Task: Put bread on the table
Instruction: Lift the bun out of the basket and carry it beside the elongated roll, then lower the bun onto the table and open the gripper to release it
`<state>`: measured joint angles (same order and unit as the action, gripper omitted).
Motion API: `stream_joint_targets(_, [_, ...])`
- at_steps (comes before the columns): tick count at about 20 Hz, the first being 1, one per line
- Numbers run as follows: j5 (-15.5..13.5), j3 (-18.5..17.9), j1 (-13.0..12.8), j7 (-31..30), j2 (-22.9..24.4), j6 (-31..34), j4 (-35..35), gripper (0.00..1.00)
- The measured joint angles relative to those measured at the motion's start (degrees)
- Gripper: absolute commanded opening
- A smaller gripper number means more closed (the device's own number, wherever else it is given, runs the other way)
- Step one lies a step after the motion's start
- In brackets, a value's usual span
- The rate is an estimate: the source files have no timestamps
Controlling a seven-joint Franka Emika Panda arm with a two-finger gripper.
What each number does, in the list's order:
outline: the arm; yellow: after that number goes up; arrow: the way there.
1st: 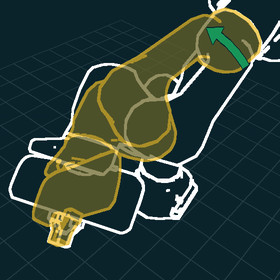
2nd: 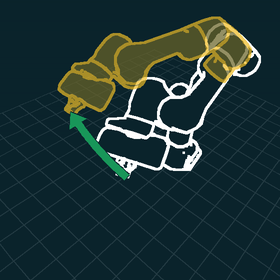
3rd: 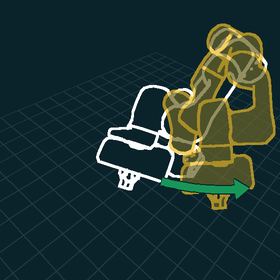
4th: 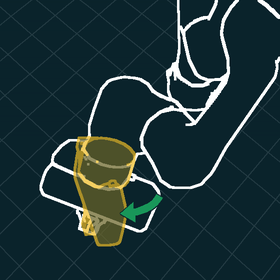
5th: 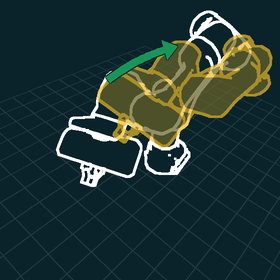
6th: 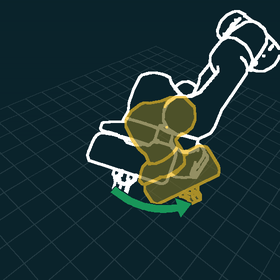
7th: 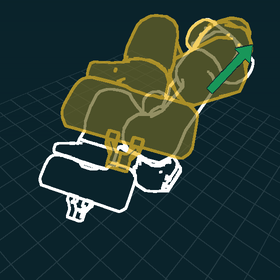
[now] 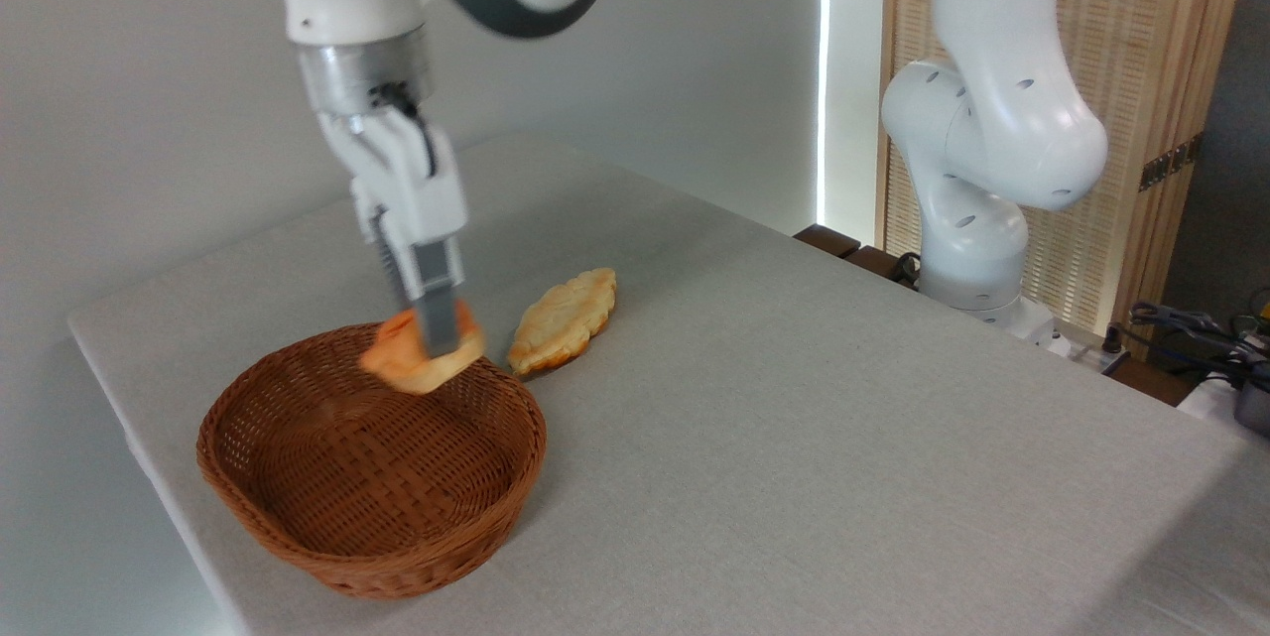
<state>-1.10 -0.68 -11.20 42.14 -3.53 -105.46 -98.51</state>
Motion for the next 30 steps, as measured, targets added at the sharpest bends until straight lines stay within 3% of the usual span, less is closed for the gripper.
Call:
stream_joint_targets(6, [0.0,0.0,0.1,0.0,7.3,3.4,-8.9,0.52])
stream_joint_targets(10, [0.0,0.0,0.1,0.0,10.8,3.5,-14.9,0.91])
stream_joint_targets(13, [0.0,0.1,0.0,0.1,11.8,3.5,-19.1,1.00])
stream_joint_targets(30, [0.0,0.4,-0.5,0.1,10.3,1.0,-21.9,1.00])
